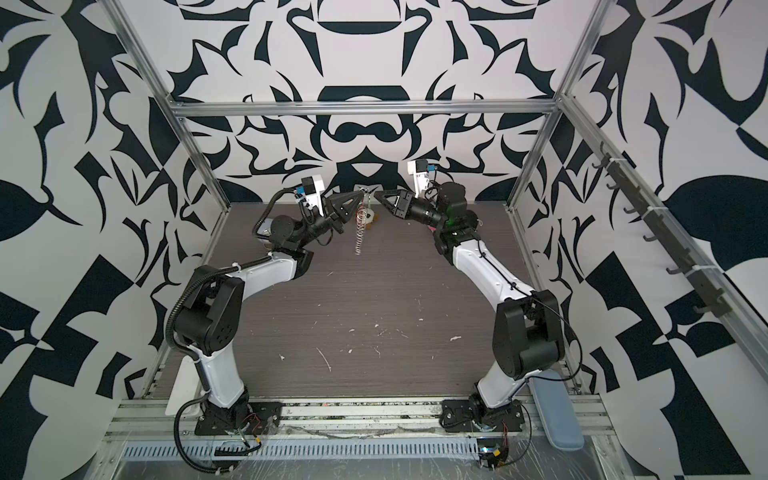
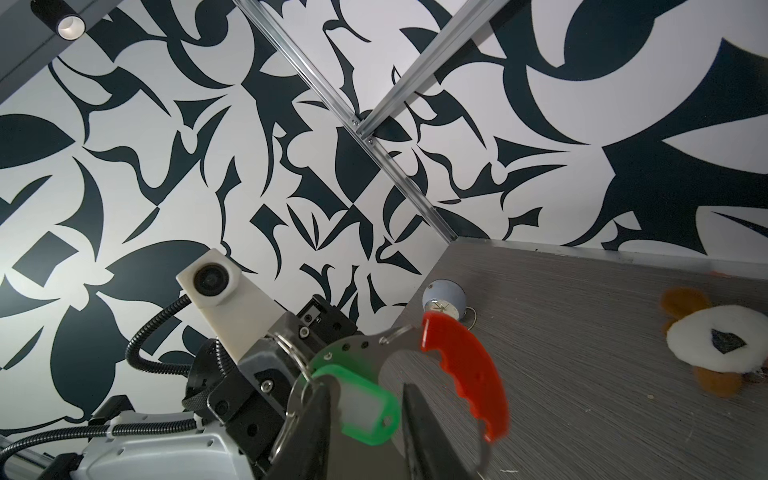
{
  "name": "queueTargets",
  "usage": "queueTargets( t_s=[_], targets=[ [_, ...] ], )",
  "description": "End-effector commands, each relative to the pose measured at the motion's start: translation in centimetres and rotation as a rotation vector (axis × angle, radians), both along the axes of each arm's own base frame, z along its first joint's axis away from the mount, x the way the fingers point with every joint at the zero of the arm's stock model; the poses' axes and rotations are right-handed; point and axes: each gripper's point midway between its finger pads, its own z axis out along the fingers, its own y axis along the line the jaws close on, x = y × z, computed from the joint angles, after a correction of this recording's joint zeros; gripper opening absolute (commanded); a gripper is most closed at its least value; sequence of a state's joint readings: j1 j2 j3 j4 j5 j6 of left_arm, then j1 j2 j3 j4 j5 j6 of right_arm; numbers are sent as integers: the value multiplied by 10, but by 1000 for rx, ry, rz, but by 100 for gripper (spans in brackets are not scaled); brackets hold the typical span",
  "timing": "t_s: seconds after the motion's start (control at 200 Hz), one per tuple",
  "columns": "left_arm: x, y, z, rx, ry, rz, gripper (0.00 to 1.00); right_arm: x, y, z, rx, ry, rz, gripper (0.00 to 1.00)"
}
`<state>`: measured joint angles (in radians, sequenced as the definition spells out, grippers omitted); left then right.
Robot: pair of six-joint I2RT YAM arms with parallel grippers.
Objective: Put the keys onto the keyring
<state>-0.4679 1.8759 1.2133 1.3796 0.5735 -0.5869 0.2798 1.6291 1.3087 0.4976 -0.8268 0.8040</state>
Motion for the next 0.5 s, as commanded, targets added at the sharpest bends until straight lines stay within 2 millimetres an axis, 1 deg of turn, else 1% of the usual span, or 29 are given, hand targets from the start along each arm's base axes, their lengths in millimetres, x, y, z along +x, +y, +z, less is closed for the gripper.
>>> queueTargets(
  t_s=[0.0,0.11,0.205,0.34,0.495],
  targets=[
    [-7,1,19,-40,-65,-18,0,-16,-6,51,22,-164,-3,34],
    [-7,2,20,-42,-67,-17,0,-11,-10,46,-16,-157,-48,34],
    [-7,2,20,-41,-67,-22,0,-15,-10,52,-15,-188,-38,36],
    [-7,1,23,-44,-63,-36,0,-25,-7,65,20,-241,12,39],
    [-7,0,23,-46,-55,-49,0,-26,-3,67,44,-245,46,40]
  ],
)
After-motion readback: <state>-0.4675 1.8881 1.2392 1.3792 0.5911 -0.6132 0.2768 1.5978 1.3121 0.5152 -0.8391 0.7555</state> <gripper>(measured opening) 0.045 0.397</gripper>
